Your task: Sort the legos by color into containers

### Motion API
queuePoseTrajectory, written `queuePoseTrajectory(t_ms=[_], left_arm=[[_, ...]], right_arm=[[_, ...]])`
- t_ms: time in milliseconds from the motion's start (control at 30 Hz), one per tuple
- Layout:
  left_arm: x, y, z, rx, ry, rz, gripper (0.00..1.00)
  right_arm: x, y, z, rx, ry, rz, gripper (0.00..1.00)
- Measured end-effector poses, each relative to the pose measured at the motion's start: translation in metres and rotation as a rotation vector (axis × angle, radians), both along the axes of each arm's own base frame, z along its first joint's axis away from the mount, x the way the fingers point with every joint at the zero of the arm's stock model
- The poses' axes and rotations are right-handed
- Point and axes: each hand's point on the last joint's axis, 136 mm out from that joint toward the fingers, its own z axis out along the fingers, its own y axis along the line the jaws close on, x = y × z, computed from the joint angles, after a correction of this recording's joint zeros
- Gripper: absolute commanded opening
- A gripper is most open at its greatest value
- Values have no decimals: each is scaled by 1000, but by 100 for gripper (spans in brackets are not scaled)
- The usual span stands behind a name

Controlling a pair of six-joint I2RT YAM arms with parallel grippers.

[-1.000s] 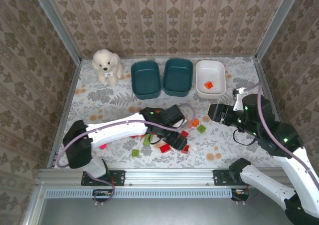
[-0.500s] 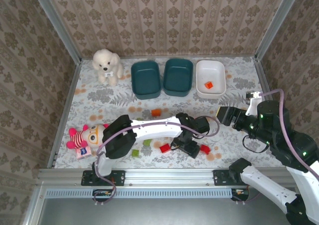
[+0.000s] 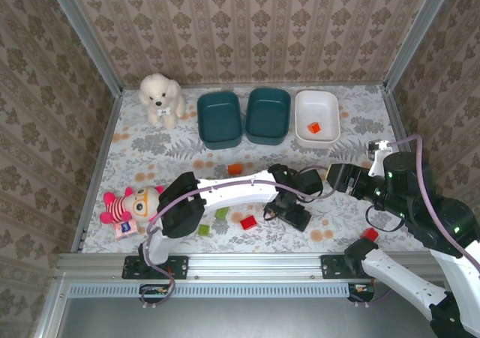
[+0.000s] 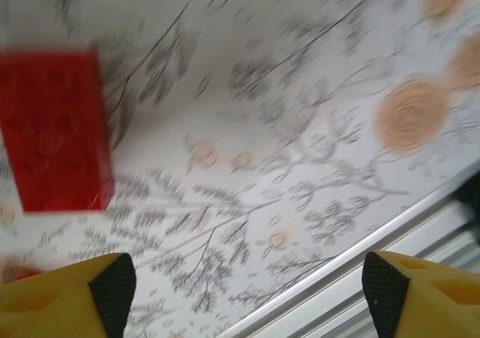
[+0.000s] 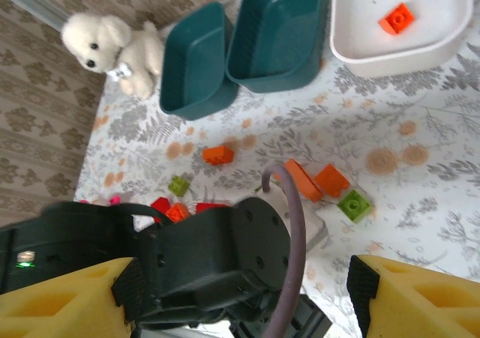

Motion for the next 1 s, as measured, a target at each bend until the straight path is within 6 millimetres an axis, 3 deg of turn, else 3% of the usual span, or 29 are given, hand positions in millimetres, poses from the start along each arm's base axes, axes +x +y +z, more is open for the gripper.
queuePoseTrajectory(t_ms=[133,233,400,533,667,767,900,1000], left_arm=[[7,-35,15,-115,-10,-51,84],[20,-43,16,-169,-2,-32,84],[50,-23,4,-180,6,49,83],[62,-14,14,-212,-3,74,83],[61,-9,37,-277,-11,75,83],[70,2,53,-318,-15,102,83],[97,16,71,-363,-39,163,83],[111,24,80,-382,-53,195,83]], right_arm=[[2,-2,1,-5,37,-30,75],[2,-13,-2,-32,91,-106,72],[5,-30,-26,-115,226,-234,70],[10,-45,-49,-155,349,-379,71],[6,-92,-93,-147,515,-658,80],[-11,-122,-142,-79,708,-860,86],[-30,-135,-200,-14,935,-990,87],[-28,-140,-218,6,988,-1021,86]])
